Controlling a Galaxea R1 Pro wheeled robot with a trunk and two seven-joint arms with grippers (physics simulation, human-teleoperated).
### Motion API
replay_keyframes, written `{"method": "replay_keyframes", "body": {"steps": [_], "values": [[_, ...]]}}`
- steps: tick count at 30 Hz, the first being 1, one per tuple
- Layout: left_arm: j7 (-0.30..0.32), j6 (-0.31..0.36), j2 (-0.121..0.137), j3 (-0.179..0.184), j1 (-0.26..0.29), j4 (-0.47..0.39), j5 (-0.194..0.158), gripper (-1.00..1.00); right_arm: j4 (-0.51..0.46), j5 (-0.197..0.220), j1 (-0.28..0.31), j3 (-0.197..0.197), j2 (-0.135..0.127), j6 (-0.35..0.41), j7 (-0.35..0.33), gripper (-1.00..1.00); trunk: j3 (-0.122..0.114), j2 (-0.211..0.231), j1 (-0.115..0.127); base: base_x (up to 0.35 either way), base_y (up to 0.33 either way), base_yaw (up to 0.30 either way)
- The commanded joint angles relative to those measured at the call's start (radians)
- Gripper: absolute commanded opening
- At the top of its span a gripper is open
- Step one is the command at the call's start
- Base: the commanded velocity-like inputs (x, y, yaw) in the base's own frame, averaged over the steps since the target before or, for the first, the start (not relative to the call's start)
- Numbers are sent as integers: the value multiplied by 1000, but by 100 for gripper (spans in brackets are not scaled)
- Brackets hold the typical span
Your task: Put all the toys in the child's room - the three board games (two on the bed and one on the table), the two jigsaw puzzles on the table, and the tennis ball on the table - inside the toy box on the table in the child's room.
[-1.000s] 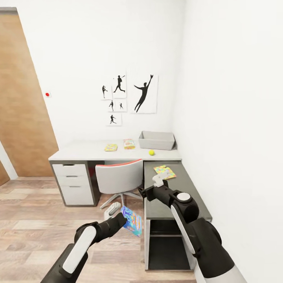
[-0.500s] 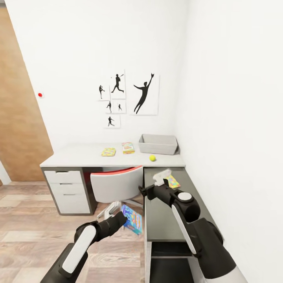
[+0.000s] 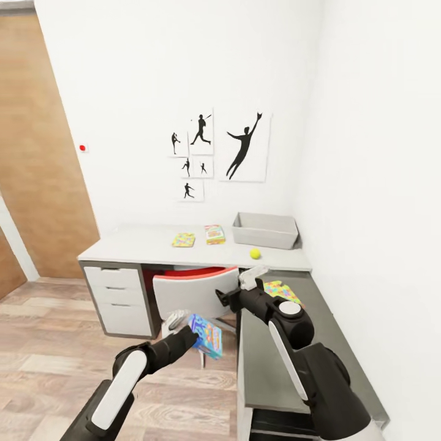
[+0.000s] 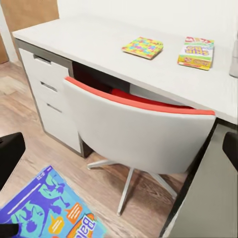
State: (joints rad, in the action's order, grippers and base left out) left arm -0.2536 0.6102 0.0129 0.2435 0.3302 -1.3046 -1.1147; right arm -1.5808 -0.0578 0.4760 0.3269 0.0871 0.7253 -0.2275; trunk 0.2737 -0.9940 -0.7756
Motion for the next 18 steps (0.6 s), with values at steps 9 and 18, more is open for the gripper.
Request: {"method": "replay_keyframes", "body": {"steps": [9,18], "values": [[-14,-4,28,-6,-42,-84,-11,-100,-32,-8,0,-4,-1,31,-6,100,1,-1,0,6,0,217],[-16,-5,28,-6,-43,-85,-8,-100,-34,-8,0,-7,-1,37,-6,100,1,-1,0,0,0,276]]}}
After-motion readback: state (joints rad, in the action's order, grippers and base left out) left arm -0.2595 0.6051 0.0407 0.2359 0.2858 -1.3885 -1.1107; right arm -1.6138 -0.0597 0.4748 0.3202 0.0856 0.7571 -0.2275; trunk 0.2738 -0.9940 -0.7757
